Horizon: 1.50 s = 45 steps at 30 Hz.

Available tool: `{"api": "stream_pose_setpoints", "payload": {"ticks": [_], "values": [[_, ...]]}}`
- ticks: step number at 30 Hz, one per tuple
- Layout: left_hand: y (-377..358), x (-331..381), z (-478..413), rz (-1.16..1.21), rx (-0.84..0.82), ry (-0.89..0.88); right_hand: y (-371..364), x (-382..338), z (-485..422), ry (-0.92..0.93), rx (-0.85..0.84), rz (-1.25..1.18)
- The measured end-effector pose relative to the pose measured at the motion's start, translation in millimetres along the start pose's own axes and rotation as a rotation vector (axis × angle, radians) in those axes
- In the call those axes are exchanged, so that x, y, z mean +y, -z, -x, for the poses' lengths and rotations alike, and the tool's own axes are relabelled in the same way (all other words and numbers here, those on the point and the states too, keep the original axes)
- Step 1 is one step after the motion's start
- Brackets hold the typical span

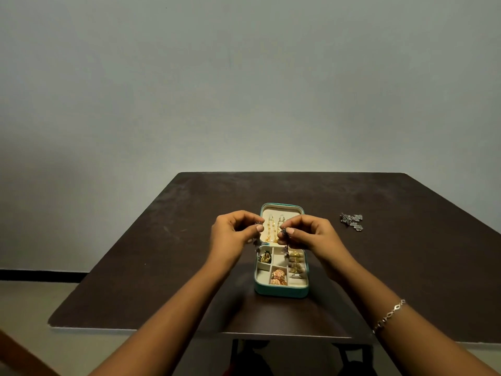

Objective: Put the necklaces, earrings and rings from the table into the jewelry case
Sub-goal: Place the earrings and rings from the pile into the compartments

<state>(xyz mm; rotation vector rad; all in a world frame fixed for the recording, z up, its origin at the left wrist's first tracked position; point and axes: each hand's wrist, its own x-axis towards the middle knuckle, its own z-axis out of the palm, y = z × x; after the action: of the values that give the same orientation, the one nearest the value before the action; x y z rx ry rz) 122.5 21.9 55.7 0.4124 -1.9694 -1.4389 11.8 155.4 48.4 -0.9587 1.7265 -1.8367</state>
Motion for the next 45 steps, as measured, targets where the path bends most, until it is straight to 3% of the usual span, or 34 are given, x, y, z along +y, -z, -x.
{"api": "stream_pose_setpoints", "payload": {"ticks": [15, 26, 30, 37, 45], "values": [[-4, -5, -1, 0.022, -0.009, 0.047, -1, 27, -22, 0.013, 0.074, 0.261], [-20, -13, -2, -0.040, 0.029, 0.037, 7, 43, -21, 0.049, 0.098, 0.762], [-29, -14, -2, -0.061, 0.021, 0.022, 10, 46, -19, 0.084, 0.115, 0.762], [-36, -18, -5, -0.086, 0.010, 0.006, 15, 56, -1, 0.323, 0.386, 0.508], [-41, -27, -6, -0.174, -0.020, 0.017, 15, 62, -1, 0.328, 0.379, 0.539]]}}
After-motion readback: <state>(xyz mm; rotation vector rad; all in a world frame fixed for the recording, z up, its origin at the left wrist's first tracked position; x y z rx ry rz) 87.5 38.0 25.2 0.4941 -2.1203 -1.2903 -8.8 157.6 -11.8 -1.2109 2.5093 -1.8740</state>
